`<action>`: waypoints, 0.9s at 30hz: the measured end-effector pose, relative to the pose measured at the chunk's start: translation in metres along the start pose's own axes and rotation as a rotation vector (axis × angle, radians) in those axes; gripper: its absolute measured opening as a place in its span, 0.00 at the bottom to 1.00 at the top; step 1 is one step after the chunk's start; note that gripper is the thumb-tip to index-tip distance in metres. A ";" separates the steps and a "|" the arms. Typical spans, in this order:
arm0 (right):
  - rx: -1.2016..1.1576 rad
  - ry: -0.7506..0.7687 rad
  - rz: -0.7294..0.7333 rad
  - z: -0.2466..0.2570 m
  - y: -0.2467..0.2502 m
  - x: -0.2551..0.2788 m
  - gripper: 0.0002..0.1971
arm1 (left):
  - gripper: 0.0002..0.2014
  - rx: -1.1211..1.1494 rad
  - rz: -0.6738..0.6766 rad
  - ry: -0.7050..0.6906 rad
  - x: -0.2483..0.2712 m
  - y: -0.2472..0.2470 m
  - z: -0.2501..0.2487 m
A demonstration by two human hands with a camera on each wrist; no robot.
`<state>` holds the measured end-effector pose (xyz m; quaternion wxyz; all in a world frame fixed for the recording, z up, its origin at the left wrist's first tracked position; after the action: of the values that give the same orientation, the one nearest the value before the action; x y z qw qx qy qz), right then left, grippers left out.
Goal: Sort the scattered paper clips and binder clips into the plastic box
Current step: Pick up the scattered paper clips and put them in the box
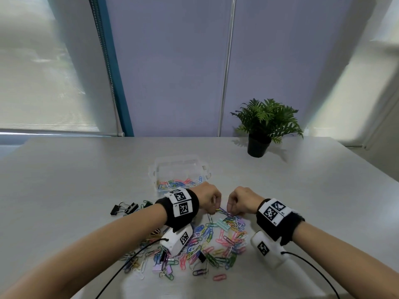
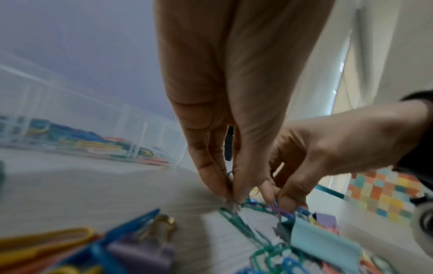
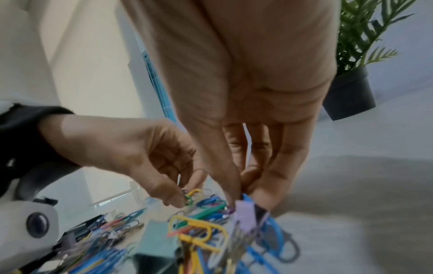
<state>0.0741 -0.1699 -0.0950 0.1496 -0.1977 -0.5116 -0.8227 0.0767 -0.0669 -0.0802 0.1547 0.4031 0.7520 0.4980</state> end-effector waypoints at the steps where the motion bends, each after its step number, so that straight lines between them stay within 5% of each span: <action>1: -0.018 0.000 0.012 -0.001 0.001 0.000 0.06 | 0.10 0.035 -0.012 0.011 0.003 0.003 0.004; 12: -0.569 0.083 0.075 0.029 0.038 0.008 0.09 | 0.07 0.217 -0.313 0.090 0.061 0.094 0.046; 18: -0.802 0.187 0.018 0.103 0.042 -0.017 0.12 | 0.06 0.029 -0.268 0.306 0.072 0.099 0.089; 22: -0.770 0.178 -0.057 0.129 0.033 -0.036 0.13 | 0.13 -0.043 -0.177 0.335 0.075 0.087 0.098; 27: -0.375 0.247 -0.218 0.118 0.045 -0.025 0.07 | 0.13 -0.174 -0.283 0.241 0.087 0.096 0.073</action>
<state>0.1362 -0.0816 -0.0247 0.0818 -0.0638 -0.3460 -0.9325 0.1119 0.0614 -0.0146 0.1665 0.2158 0.7683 0.5791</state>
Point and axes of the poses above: each hand's wrist, its own x-axis away from the middle knuckle, its own y-axis out of the back of the hand, z = x × y, the point moved 7 cm from there along -x, towards the middle knuckle, and after that the axes turned 13 degrees about -y, right-handed, at the moved point
